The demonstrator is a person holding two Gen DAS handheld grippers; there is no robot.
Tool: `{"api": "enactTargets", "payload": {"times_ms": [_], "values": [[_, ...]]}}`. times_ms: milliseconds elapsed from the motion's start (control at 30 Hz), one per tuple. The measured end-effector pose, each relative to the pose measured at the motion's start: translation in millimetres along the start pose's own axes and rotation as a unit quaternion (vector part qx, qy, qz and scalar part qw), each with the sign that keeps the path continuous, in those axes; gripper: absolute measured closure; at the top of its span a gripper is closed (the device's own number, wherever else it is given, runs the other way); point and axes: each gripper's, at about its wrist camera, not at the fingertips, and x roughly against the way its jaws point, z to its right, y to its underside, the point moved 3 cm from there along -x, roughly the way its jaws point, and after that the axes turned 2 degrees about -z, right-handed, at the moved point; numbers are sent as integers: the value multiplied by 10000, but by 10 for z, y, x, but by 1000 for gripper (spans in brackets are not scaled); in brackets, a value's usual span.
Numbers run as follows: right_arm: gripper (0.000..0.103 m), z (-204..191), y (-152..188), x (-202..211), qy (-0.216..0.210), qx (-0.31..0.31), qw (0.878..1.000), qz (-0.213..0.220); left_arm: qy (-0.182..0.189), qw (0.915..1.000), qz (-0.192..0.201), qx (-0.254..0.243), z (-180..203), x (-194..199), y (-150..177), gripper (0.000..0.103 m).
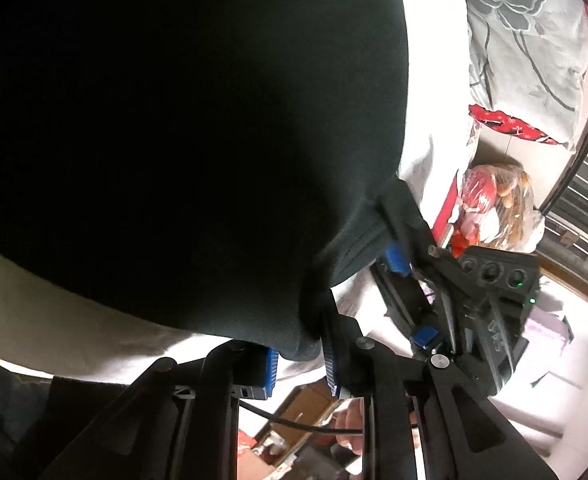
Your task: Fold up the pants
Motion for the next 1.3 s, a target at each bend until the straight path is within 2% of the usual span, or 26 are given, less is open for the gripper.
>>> {"api": "enactTargets", "payload": {"times_ms": [133, 433, 667, 1000, 1300], "values": [[90, -153, -9, 64, 443, 147, 9988, 144, -3, 9999, -120, -88, 99, -12, -38, 85], [90, -483, 75, 320, 641, 170, 9972, 346, 326, 9986, -350, -236, 233, 90, -73, 86], [90, -800, 90, 384, 660, 109, 9964, 525, 653, 9966, -351, -370, 333, 281, -144, 86], [90, -1318, 28, 253, 608, 154, 9961, 622, 1192, 9923, 8, -326, 142, 900, -377, 86], [90, -1863, -70, -349, 403, 250, 9979, 436, 1542, 9866, 504, 138, -364, 1497, -670, 86]]}}
